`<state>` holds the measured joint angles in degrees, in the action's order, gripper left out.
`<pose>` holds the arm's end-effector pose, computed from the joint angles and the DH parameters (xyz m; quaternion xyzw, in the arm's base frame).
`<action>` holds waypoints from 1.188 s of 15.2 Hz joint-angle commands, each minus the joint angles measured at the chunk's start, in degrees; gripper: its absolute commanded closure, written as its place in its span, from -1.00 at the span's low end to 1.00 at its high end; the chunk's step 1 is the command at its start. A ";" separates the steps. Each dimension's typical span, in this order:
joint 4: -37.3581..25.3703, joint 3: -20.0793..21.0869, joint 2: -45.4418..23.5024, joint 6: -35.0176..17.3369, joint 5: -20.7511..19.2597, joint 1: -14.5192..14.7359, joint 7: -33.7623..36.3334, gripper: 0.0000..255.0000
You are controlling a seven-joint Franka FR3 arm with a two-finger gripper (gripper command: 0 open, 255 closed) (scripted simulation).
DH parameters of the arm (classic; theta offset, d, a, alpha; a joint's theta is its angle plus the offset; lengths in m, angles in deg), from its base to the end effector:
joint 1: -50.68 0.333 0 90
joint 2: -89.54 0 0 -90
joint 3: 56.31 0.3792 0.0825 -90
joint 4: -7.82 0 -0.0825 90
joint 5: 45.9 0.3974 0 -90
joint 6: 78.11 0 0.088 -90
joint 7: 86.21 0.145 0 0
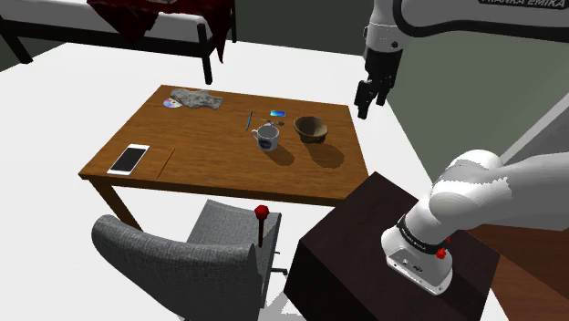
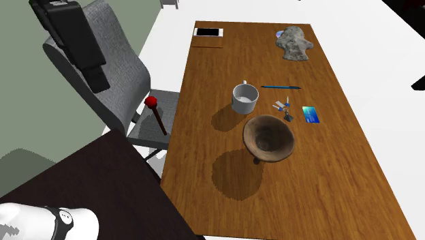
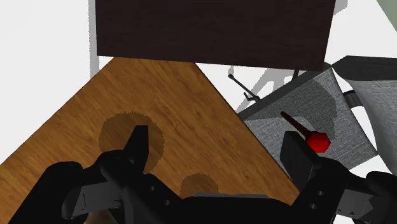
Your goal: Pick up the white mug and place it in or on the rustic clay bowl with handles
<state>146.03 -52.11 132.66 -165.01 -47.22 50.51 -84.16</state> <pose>0.2702 0.0214 0.5566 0.9967 0.0058 -0.0704 0.0396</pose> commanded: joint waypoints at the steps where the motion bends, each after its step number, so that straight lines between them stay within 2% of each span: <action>1: 0.00 0.00 0.00 0.00 0.00 0.00 0.00 -1.00; 9: -0.55 -1.85 -14.68 -14.82 -0.67 -1.19 -1.75 -1.00; 18: -7.45 -3.46 -33.89 -27.82 -0.47 -2.10 -3.86 -1.00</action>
<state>139.20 -55.50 100.69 -191.41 -47.81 48.43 -87.89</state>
